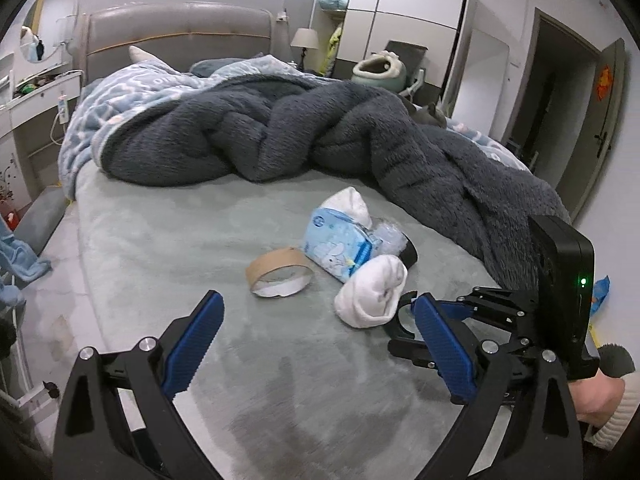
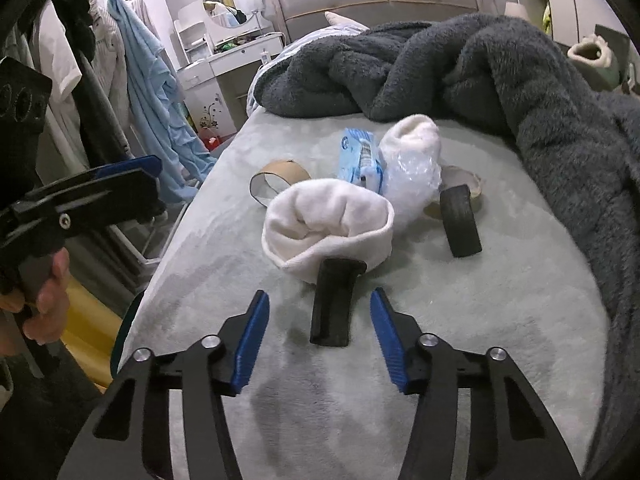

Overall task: Collect trash
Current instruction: 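Grasp the black strap with the right tool while the left tool grasps the white sock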

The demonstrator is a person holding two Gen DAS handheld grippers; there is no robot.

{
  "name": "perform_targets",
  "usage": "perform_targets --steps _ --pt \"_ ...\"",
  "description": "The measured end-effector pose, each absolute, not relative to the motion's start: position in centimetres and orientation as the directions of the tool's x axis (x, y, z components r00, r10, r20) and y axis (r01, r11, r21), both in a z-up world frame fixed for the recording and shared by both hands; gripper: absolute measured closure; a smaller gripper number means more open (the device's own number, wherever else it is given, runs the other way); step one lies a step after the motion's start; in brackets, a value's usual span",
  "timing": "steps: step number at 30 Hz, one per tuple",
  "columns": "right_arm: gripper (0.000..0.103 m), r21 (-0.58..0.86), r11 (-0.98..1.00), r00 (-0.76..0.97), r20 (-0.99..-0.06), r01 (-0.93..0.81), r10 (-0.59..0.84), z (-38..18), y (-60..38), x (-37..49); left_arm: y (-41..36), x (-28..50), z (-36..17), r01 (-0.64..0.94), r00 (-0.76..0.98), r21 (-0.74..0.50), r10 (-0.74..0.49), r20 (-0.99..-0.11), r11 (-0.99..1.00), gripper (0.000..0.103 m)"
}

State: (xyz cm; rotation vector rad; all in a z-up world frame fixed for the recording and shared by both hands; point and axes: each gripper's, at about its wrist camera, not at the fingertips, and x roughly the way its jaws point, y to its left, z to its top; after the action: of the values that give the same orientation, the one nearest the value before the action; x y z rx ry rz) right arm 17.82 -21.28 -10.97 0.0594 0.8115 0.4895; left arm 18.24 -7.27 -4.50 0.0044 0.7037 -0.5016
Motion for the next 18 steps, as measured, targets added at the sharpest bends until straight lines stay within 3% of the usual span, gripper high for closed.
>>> perform_targets --steps 10,12,18 --pt "0.073 0.296 0.864 0.543 -0.682 -0.408 0.490 -12.3 -21.5 18.9 -9.6 20.3 -6.3 0.477 0.608 -0.161 -0.457 -0.649 0.864 0.016" --pt "0.083 0.311 0.860 0.540 -0.678 -0.404 0.499 -12.4 -21.7 19.0 -9.9 20.7 -6.7 0.478 0.599 -0.173 -0.463 -0.653 0.861 0.016" --pt "0.083 0.347 0.845 0.537 -0.657 -0.408 0.529 -11.9 -22.5 18.8 -11.1 21.2 -7.5 0.495 0.574 -0.184 -0.478 -0.665 0.849 0.020"
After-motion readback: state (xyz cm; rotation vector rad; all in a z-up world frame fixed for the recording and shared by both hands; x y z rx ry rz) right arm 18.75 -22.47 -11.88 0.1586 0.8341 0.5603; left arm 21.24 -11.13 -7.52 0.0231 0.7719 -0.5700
